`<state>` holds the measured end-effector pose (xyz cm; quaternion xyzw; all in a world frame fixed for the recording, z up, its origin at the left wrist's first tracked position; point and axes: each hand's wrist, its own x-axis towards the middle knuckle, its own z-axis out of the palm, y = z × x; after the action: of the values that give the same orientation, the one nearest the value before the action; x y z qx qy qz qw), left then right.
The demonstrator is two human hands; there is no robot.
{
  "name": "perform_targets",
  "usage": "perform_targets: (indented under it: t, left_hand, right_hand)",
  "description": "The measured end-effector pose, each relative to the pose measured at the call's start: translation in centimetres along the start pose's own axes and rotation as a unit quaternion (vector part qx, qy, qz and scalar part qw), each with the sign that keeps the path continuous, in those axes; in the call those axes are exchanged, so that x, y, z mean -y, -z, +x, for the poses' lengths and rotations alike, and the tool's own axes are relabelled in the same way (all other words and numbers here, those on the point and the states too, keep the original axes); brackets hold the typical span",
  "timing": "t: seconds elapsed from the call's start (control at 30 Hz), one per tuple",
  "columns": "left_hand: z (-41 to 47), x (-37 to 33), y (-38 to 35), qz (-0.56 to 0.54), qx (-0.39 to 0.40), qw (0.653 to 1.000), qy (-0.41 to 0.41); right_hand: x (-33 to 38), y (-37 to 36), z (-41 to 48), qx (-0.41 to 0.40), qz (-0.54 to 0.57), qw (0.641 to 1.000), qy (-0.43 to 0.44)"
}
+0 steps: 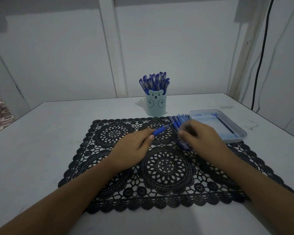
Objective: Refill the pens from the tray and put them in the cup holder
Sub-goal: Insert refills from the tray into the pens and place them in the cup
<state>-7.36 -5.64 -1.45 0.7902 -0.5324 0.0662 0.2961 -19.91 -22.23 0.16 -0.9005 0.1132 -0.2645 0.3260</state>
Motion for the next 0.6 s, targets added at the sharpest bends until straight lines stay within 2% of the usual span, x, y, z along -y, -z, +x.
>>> perform_targets:
  t: [0.1,0.23,0.43,0.6]
  left_hand:
    - [-0.04,0.04,-0.05,0.008,0.003,1.0,-0.009]
    - [-0.04,-0.11,-0.02,0.026,0.013,1.0,-0.011]
    - [-0.08,-0.03,-0.08,0.026,0.018,0.999,-0.019]
    - [-0.23,0.22,-0.36,0.042,0.014,0.998,-0.047]
  right_hand:
    - [0.15,0.25,0.16,-0.06,0.107,0.992,-0.004]
    - [0.22,0.16,0.17,-0.075,0.152,0.985,-0.005]
    - [0.23,-0.11,0.11,-0.063,0.139,0.988,0.01]
    - [0.28,-0.51,-0.08,-0.014,0.109,0.994,0.028]
